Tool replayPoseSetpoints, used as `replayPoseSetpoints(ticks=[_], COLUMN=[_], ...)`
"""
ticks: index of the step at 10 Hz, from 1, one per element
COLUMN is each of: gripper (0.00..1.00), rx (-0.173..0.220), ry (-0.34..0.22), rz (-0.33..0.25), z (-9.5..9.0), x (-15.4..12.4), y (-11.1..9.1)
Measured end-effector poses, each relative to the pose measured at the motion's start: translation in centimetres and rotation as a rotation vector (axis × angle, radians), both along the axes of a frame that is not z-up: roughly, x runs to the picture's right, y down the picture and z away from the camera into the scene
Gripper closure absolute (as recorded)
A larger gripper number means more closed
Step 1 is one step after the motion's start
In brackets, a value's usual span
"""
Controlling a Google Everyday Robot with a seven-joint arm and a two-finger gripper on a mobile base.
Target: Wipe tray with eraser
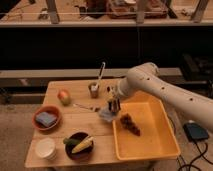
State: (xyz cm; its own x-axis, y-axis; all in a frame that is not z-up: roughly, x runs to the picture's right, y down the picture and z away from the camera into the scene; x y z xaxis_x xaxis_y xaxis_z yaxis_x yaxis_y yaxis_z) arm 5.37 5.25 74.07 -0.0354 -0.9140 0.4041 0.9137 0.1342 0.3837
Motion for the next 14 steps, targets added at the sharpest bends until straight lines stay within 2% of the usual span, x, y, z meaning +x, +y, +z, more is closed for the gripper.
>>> replayPoseSetpoints(ticks=[2, 4, 8, 10, 11, 14], gripper=[0.99, 0.99, 0.99, 0.99, 0.99, 0.99], rx=[-0.026, -0.050, -0.098, -0.151, -0.178, -0.279], ry=[0.033, 0.089, 0.236, 0.284, 0.291, 0.274], rz=[0.033, 0.046, -0.008, 0.007, 0.027, 0.085], z=[0.4, -0.1, -1.3, -1.3, -1.3, -0.1], x=[2.0, 3.9, 6.1, 7.8, 8.5, 8.9], y=[1.2, 2.4, 4.9, 7.6, 9.0, 15.0])
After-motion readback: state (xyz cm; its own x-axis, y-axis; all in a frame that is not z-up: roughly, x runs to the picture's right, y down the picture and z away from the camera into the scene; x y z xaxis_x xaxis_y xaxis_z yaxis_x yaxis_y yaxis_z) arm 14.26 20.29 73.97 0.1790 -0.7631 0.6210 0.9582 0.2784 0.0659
